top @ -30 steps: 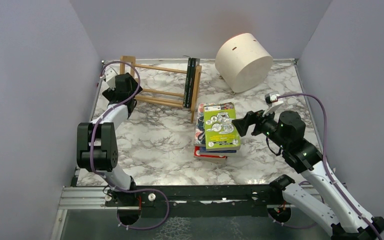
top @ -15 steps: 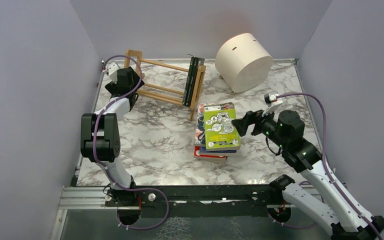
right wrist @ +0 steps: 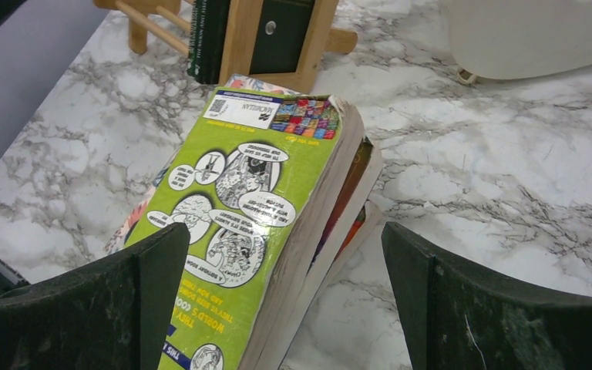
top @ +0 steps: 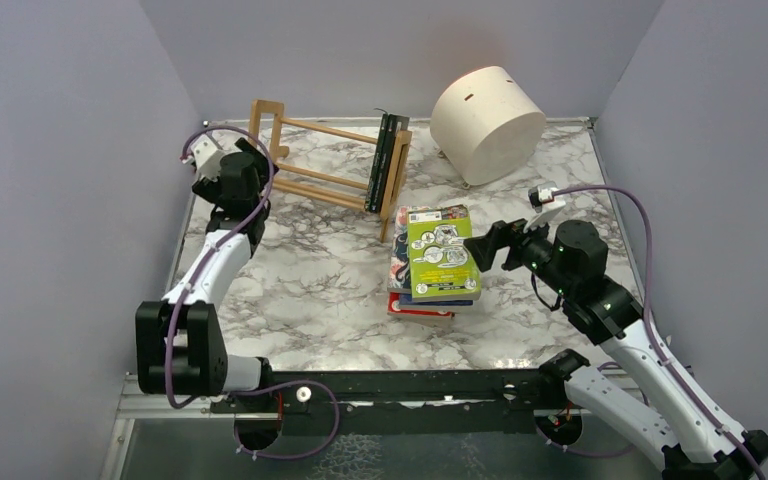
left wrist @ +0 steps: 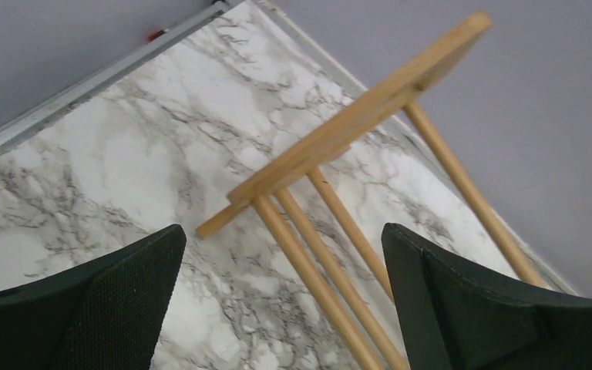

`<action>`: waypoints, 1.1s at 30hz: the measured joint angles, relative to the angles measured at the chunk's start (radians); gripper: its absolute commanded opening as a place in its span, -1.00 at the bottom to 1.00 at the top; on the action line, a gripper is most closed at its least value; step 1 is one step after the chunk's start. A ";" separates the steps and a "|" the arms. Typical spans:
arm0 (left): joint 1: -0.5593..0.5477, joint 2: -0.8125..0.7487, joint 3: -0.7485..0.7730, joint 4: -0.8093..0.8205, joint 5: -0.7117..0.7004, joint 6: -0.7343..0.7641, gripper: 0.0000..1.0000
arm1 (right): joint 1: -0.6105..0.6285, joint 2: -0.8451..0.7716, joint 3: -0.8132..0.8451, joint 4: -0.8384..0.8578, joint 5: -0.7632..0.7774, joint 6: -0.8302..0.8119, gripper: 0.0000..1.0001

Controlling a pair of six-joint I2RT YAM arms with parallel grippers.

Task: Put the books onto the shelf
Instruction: Move the shelf to the center of the board, then pick up the book from the center of the board.

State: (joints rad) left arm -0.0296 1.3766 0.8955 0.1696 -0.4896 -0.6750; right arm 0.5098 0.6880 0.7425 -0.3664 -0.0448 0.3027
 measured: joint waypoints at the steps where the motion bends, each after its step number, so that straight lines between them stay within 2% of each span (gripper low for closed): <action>1: -0.015 -0.023 -0.001 -0.003 0.013 0.002 0.88 | 0.000 0.005 0.000 -0.001 0.010 0.002 0.88; 3: -0.051 -0.060 -0.002 -0.008 0.059 0.009 0.88 | 0.000 0.019 0.005 -0.015 0.042 0.010 0.90; 5: -0.116 -0.105 -0.009 -0.015 0.124 0.020 0.98 | 0.000 0.037 0.014 -0.043 0.085 0.025 0.93; 11: -0.326 -0.198 -0.082 -0.040 0.297 0.054 0.98 | 0.000 0.045 0.034 -0.133 0.208 0.076 1.00; 15: -0.399 -0.224 -0.126 -0.087 0.373 0.061 0.98 | 0.000 0.007 0.034 -0.171 0.264 0.110 1.00; 23: -0.516 -0.232 -0.140 -0.156 0.405 0.064 0.97 | 0.000 -0.042 0.033 -0.182 0.290 0.130 1.00; 33: -0.684 -0.238 -0.140 -0.191 0.394 0.039 0.97 | 0.000 0.109 0.041 -0.220 0.302 0.130 1.00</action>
State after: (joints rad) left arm -0.7136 1.1389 0.7551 -0.0216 -0.0956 -0.6361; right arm 0.5098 0.7975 0.7834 -0.5861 0.2569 0.4324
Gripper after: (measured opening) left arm 0.984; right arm 0.998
